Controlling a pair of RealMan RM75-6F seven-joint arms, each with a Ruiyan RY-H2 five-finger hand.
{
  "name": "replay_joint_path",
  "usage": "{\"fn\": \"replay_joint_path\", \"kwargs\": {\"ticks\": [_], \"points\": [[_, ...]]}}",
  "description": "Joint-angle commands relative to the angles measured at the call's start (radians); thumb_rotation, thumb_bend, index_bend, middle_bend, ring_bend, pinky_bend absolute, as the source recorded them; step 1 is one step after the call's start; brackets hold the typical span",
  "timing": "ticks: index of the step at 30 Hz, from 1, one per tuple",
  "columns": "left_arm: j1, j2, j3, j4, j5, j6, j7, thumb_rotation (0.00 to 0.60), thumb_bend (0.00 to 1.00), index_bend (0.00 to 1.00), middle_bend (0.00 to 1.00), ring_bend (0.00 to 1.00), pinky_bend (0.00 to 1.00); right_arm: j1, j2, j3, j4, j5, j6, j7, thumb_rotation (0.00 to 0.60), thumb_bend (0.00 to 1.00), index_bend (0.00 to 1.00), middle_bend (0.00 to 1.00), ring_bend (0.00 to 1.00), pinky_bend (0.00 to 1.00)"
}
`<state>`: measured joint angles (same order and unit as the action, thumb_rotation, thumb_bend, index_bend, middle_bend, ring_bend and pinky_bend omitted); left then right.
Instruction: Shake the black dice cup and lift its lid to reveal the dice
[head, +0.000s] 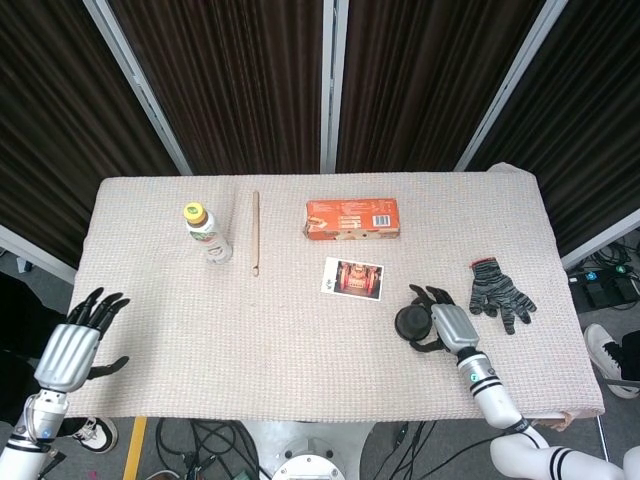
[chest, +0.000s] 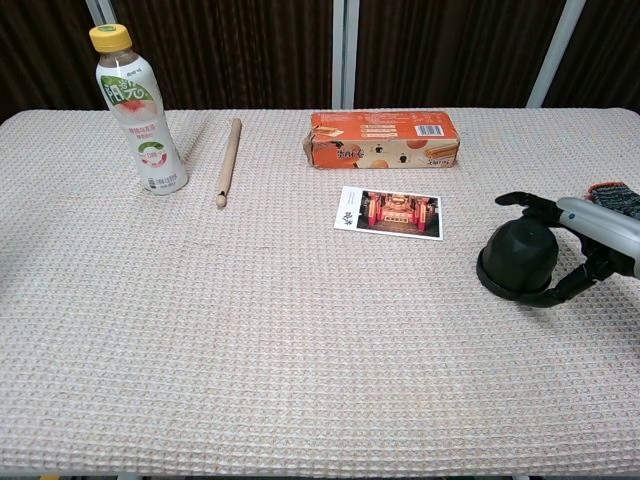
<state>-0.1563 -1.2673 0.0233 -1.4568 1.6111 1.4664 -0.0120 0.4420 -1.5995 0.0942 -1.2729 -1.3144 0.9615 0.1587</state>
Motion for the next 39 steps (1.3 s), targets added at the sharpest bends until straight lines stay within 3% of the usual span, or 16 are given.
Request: {"fn": "replay_joint_path", "kwargs": {"ticks": [1,10,20,28,32,39], "points": [[-0.001,0.001,-0.001,-0.003,-0.002,-0.002,0.005,0.600,0.12,0.15,0.12,0.00,0.19,-0.001,-0.002,0.000,0.004,-0.003,0.005,0.002,0.600,0.08,0.00,0.30,0.00,0.00],[0.000,0.003,-0.003,-0.009,-0.003,-0.001,0.008,0.600,0.12,0.15,0.12,0.00,0.19,-0.005,-0.005,0.001,0.004,-0.004,0.018,0.002,0.600,0.11,0.01,0.33,0.00,0.00],[0.000,0.004,-0.002,-0.010,-0.005,-0.005,0.008,0.600,0.12,0.16,0.12,0.00,0.19,-0.018,0.001,0.013,0.000,-0.033,0.079,0.037,0.600,0.13,0.28,0.41,0.06,0.00],[0.001,0.006,-0.003,-0.013,-0.006,-0.005,0.009,0.600,0.12,0.16,0.12,0.00,0.19,-0.030,0.034,0.029,-0.040,-0.077,0.158,0.072,0.600,0.13,0.33,0.44,0.07,0.00],[-0.001,0.007,-0.003,-0.017,-0.004,-0.006,0.011,0.600,0.12,0.16,0.12,0.00,0.19,-0.028,0.088,0.050,-0.125,-0.110,0.207,0.071,0.600,0.13,0.33,0.44,0.07,0.00],[-0.003,0.002,-0.005,-0.016,-0.008,-0.012,0.009,0.600,0.12,0.16,0.12,0.00,0.19,-0.059,0.246,0.099,-0.415,-0.245,0.402,0.007,0.600,0.14,0.34,0.44,0.08,0.00]]}}
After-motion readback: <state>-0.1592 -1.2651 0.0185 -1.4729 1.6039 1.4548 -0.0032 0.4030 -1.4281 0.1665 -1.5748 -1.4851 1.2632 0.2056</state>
